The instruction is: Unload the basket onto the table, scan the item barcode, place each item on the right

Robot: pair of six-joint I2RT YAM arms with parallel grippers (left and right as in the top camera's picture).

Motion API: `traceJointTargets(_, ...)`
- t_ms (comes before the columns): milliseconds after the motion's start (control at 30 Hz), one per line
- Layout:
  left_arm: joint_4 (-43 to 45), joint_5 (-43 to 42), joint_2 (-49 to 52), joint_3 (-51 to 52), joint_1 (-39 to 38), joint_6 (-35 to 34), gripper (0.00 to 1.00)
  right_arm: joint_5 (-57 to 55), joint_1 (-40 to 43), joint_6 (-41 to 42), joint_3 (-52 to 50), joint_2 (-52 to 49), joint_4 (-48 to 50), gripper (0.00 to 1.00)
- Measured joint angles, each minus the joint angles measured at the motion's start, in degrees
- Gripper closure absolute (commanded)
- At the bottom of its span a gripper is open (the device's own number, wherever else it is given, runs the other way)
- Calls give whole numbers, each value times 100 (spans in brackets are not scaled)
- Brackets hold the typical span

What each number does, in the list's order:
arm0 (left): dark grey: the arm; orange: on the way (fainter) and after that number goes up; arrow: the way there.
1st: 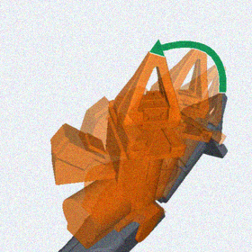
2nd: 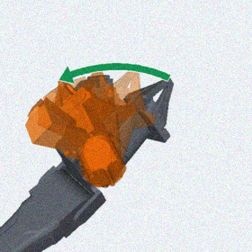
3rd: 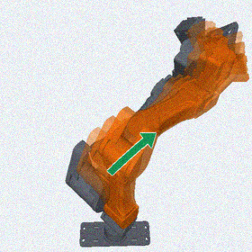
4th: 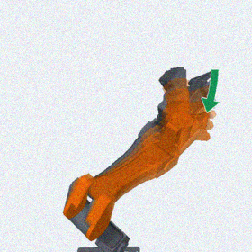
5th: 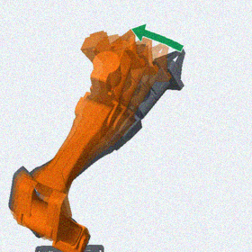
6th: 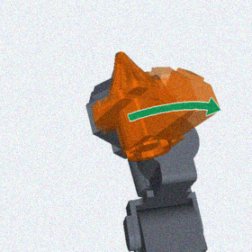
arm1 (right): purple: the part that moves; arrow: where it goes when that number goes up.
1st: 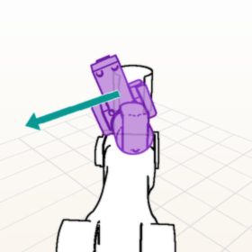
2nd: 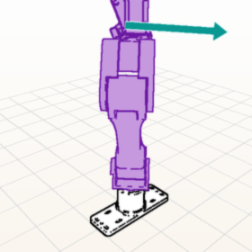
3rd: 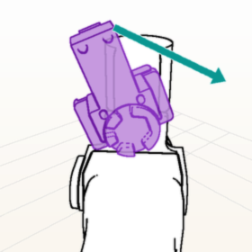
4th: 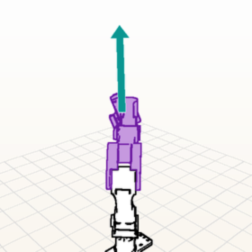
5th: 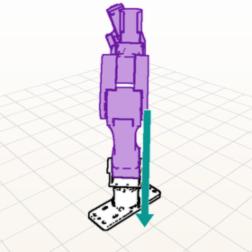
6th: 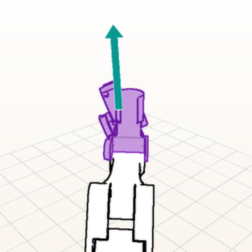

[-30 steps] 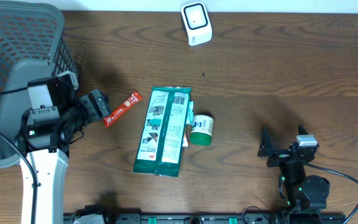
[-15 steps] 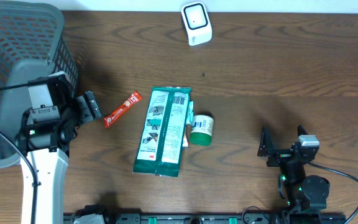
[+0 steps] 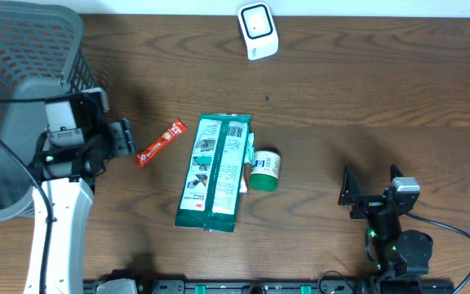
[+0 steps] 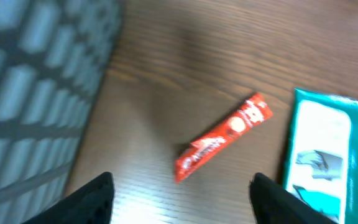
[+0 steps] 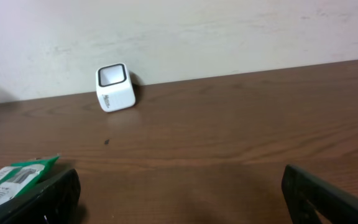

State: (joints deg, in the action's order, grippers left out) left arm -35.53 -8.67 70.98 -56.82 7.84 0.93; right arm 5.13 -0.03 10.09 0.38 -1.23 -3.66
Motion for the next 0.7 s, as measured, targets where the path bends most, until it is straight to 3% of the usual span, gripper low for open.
traceJointTargets(233,-151,-55,605,-358,-531,245,48,0,0,0,0,0,0,1)
traceJointTargets(467,-254,240,1530,-505,-822,195,48,0,0,0,-2,0,0,1)
traceJointTargets(700,-433,492,2249,-505,-592,-247,49,0,0,0,0,0,0,1)
